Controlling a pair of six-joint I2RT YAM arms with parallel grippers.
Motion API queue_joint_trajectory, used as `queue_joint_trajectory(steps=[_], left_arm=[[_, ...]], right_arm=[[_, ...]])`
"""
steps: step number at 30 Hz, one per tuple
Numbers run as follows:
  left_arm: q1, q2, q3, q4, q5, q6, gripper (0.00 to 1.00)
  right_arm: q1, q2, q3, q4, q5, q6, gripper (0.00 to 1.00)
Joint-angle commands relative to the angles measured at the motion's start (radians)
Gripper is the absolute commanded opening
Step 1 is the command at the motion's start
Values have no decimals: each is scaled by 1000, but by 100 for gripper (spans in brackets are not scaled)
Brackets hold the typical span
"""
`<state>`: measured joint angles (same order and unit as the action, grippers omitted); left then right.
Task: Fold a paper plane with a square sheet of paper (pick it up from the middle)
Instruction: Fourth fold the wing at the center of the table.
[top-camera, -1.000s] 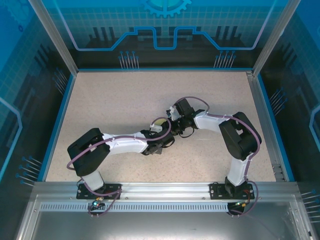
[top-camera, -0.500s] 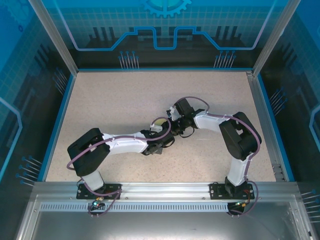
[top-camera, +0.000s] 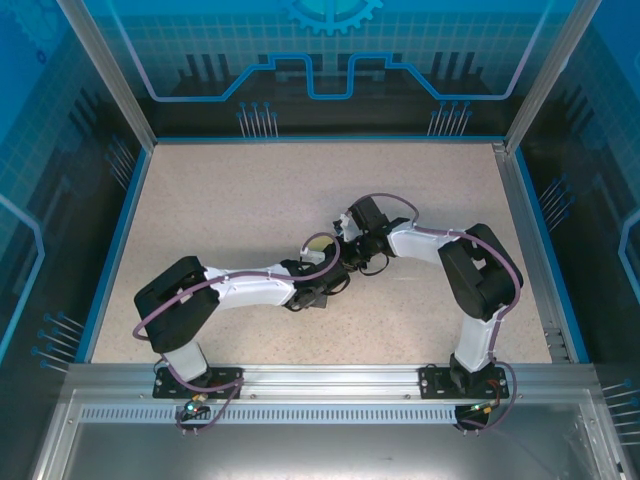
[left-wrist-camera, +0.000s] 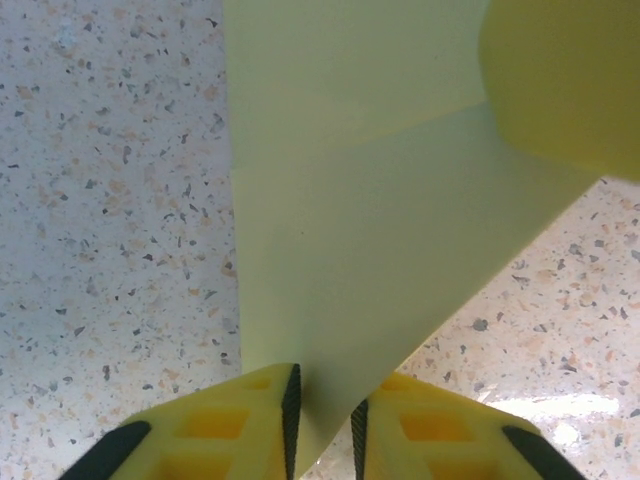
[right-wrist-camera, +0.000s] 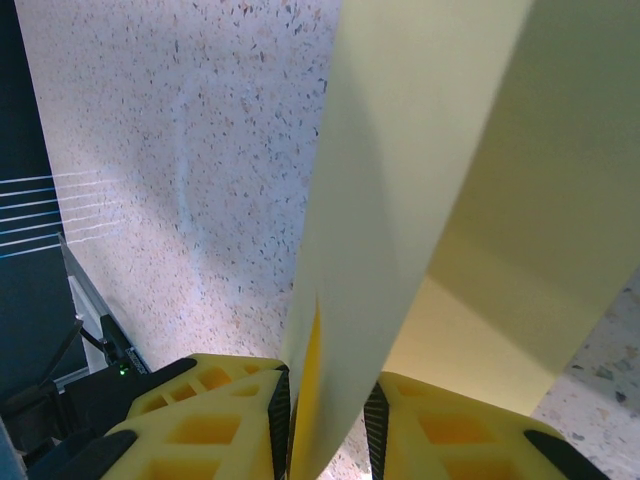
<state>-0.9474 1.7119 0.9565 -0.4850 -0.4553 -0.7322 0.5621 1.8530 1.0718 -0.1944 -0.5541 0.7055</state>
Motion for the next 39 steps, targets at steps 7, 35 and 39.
queue_joint_trajectory(steps=[7, 35, 39], left_arm=[[-8, -29, -3, 10, 12, -25, 20], [267, -216, -298, 414, 522, 65, 1], [301, -216, -326, 455, 579, 54, 1]], right_arm=[[-2, 10, 24, -11, -10, -14, 29], [-61, -172, -1, -57, -12, -67, 57], [-26, -146, 9, -41, -46, -76, 49]])
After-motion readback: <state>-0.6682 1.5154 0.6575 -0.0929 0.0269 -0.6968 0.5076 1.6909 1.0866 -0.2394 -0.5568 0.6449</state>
